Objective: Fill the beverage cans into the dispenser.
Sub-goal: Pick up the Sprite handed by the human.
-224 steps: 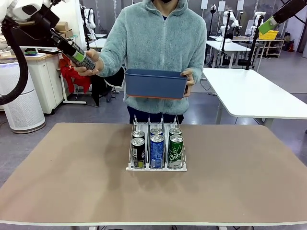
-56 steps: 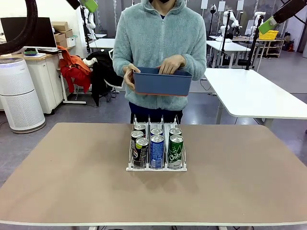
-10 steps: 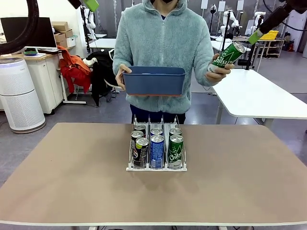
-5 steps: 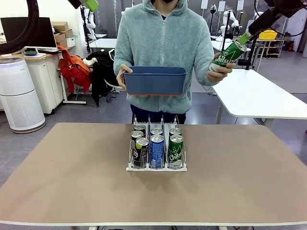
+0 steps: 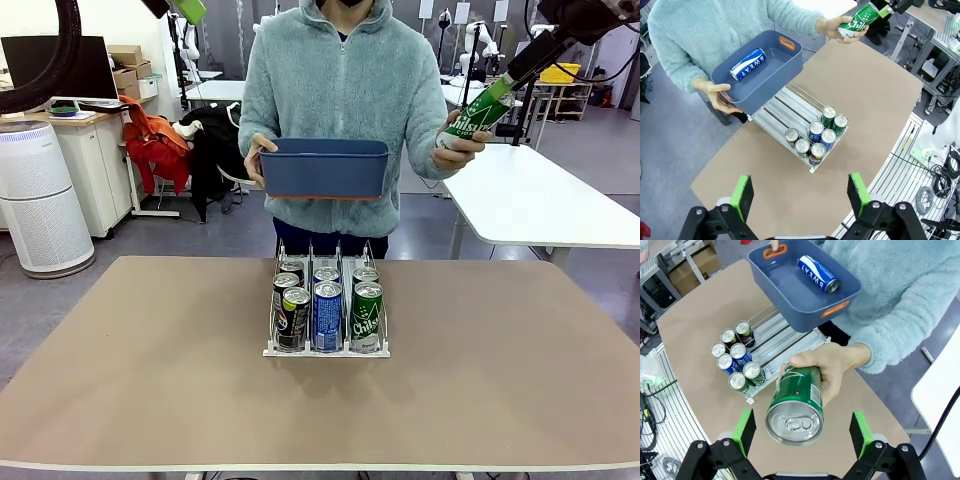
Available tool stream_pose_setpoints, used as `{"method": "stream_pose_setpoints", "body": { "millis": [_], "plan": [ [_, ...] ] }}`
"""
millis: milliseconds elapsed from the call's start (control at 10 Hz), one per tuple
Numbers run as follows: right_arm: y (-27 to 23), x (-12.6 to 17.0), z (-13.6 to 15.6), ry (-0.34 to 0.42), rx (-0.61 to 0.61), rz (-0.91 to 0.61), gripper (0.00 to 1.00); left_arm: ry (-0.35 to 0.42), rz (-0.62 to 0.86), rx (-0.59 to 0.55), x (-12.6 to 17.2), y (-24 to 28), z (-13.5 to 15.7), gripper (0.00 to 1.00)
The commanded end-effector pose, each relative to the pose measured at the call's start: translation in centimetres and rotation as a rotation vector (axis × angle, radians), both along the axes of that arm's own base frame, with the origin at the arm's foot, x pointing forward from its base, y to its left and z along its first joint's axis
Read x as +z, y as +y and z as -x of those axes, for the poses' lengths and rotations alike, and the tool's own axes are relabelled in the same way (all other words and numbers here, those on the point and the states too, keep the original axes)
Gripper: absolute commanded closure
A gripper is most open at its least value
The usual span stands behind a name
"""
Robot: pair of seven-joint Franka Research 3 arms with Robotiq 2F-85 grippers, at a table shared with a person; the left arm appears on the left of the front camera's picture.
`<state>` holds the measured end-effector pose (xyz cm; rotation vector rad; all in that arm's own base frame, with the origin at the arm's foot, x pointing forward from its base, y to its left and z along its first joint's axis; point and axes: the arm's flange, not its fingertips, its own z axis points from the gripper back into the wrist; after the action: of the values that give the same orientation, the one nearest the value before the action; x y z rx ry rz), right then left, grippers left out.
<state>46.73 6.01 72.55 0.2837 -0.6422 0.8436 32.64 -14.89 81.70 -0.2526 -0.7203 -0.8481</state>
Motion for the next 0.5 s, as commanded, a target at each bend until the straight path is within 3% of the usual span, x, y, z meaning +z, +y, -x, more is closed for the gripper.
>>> {"method": "stream_pose_setpoints", "body": {
  "millis": [0,400],
  "plan": [
    [-0.4,-0.6,-1.2,0.031,0.021,-0.030,0.00,0.003,-0.002,0.005,-0.1,0.1,0.2,0.00],
    [-0.4,-2.0,-2.1,0.079,0.028,-0.053,0.00,0.003,-0.002,0.005,-0.1,0.1,0.2,0.00]
  ]
}}
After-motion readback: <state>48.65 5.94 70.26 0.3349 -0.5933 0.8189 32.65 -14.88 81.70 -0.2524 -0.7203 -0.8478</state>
